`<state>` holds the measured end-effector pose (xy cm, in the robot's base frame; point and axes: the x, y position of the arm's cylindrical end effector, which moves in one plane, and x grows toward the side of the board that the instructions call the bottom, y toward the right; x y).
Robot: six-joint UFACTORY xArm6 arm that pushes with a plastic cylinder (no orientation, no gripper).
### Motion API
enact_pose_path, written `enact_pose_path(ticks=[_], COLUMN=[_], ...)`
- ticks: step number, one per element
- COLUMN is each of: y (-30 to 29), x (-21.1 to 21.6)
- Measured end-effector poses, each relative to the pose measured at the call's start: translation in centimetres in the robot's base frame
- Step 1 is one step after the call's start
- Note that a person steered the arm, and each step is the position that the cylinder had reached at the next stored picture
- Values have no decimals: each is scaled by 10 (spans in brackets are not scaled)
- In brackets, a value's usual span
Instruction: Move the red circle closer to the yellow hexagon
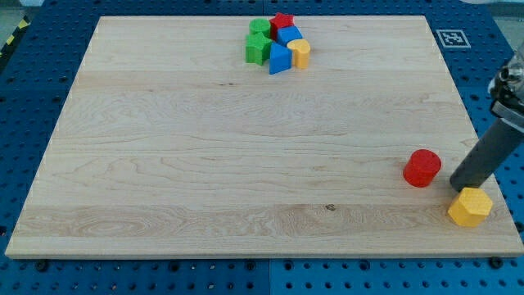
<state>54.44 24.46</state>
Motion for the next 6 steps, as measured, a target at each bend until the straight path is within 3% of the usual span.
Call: enact_pose_path(ticks=[2,3,5,6], y=[-20,-75,-108,-99], x=[10,9,-45,-46])
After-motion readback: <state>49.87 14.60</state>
